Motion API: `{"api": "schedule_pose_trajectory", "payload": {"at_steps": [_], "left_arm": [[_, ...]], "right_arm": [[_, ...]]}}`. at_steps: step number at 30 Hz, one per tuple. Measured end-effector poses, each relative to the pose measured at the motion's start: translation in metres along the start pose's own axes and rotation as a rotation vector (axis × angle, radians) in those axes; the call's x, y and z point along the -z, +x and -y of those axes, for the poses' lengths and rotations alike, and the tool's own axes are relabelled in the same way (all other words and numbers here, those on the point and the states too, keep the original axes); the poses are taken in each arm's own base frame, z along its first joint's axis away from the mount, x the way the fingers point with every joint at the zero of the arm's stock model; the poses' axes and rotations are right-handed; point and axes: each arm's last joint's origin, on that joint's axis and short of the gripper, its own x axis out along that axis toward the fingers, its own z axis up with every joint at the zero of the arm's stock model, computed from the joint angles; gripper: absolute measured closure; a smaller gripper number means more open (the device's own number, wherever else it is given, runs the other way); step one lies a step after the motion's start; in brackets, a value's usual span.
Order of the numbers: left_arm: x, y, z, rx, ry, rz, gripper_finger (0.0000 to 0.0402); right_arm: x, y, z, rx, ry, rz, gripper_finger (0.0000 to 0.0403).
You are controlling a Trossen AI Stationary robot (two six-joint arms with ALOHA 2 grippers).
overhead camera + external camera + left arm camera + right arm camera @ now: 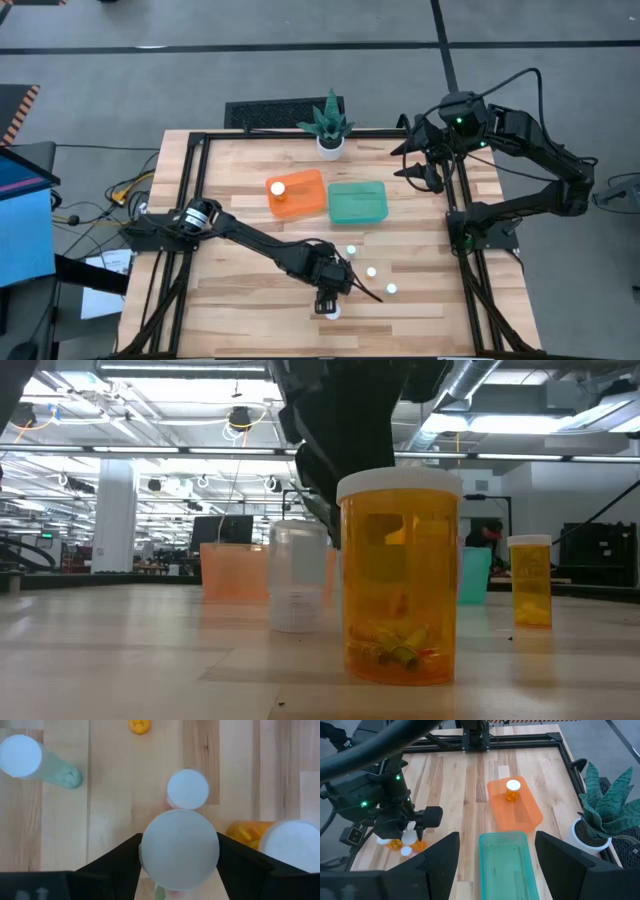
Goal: Pick and place medicine bottles into bin by pill shape (circle, oval)
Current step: Put the top orange capsule bottle into the orange bin
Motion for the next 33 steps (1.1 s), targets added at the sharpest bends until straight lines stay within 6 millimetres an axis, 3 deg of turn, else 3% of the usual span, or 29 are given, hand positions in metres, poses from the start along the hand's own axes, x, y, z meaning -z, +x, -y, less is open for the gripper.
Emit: {"api": "schedule_pose_trajectory", "payload": {"at_steps": [6,11,19,27,33], "left_arm": [[-0.002,-0.005,-0.001,-0.007,-0.010,-0.013,0.0216],[-0.003,-0.006,-0.002,-0.008,-0.057,-0.009,0.0212],[-0.007,-0.025,-0.010,-0.011,-0.135,0.013,0.0213],[-0.012,-0.063,-0.036,-0.056,-0.206,0.043,0.0209],[-0.010,-0.103,-0.074,-0.153,-0.278,0.046,0.0208]], "right_arm": [[0.000,0.000,0.000,0.000,0.000,0.000,0.0132],[0.000,0.000,0.000,0.000,-0.001,0.000,0.0132],[0.000,0.000,0.000,0.000,-0.010,-0.004,0.0132],[0.005,-0.005,-0.002,-0.005,-0.017,-0.032,0.0132],[0.009,-0.013,-0.006,-0.007,-0.041,-0.038,0.0132]]}}
